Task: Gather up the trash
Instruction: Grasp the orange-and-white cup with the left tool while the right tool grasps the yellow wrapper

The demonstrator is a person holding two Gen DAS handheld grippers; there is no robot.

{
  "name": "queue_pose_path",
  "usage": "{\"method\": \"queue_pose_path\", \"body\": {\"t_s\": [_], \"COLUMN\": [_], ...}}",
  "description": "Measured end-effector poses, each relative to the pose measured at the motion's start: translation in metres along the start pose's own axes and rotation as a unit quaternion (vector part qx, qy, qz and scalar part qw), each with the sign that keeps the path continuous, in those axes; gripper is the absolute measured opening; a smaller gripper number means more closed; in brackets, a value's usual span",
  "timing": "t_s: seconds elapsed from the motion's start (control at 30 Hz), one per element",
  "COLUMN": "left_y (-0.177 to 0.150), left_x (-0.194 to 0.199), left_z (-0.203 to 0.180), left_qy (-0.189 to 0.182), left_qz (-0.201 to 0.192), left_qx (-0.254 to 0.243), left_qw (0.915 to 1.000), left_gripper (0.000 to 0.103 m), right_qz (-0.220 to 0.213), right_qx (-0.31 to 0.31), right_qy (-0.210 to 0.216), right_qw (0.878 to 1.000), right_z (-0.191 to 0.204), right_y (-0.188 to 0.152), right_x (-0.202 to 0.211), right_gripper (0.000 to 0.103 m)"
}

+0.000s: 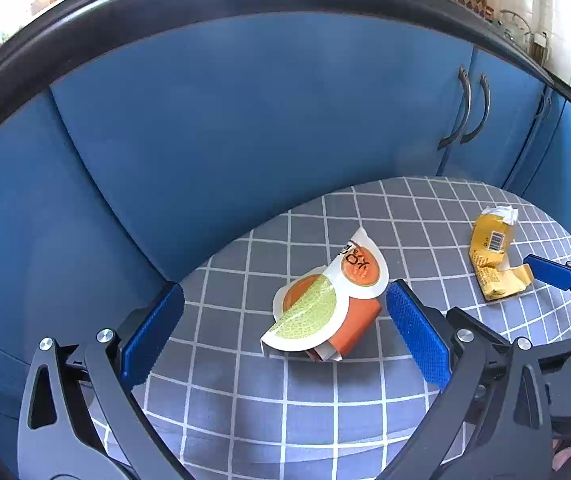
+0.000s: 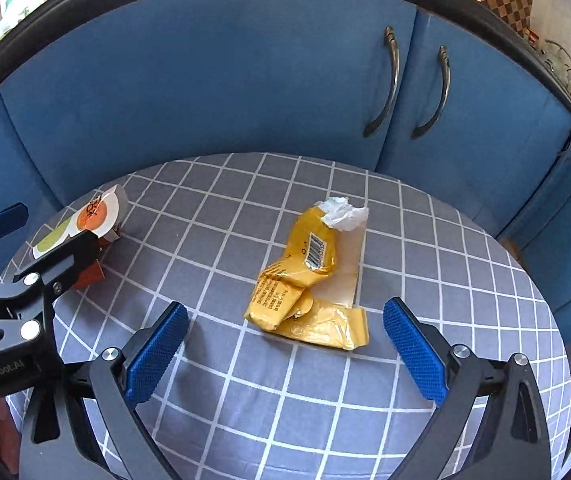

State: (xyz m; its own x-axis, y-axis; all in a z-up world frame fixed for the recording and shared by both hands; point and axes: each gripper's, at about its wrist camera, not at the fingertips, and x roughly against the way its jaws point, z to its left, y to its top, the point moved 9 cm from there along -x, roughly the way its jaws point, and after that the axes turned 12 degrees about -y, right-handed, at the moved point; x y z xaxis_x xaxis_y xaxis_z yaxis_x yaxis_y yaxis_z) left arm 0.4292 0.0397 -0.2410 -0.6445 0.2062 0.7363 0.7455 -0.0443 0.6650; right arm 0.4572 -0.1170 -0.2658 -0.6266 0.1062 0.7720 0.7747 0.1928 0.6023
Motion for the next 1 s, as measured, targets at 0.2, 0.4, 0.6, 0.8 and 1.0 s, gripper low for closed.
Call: {"method": "queue_pose_path", "body": {"t_s": [0.2, 0.4, 0.6, 0.8, 1.0], "left_y": [-0.001, -0.001, 0.001, 0.001, -0.003], "left_x": [-0.008, -0.009, -0.010, -0.010, -0.010], "left_z": [0.002, 0.007, 0.013, 0.012, 0.007], "left_qy": [0.004, 0.003, -0.001, -0.006, -0.019], "left_qz": [0.007, 0.010, 0.013, 0.010, 0.021], "left_qx": [0.005, 0.014, 0.026, 0.026, 0.027], "left_qw": [1.0000, 0.9998, 0.9996, 0.9996, 0.9992], "left_gripper": [0.100, 0.100, 0.100, 0.094, 0.047], "right_qz": [0.000, -0.007, -0.020, -0.020, -0.019], "right_qx": [0.001, 0.007, 0.020, 0.042, 0.027], "right_qy": [0.010, 0.023, 0.040, 0.061, 0.071], "right_qw": [1.000, 1.000, 0.999, 0.997, 0.997], "right_z": [0.008, 0.014, 0.026, 0.034, 0.025], "right_y": [0.005, 0.004, 0.007, 0.008, 0.003], "right_x": [-0.007, -0.003, 0.003, 0.010, 0.014], "right_gripper": [0.095, 0.086, 0.069, 0.044, 0.042]}}
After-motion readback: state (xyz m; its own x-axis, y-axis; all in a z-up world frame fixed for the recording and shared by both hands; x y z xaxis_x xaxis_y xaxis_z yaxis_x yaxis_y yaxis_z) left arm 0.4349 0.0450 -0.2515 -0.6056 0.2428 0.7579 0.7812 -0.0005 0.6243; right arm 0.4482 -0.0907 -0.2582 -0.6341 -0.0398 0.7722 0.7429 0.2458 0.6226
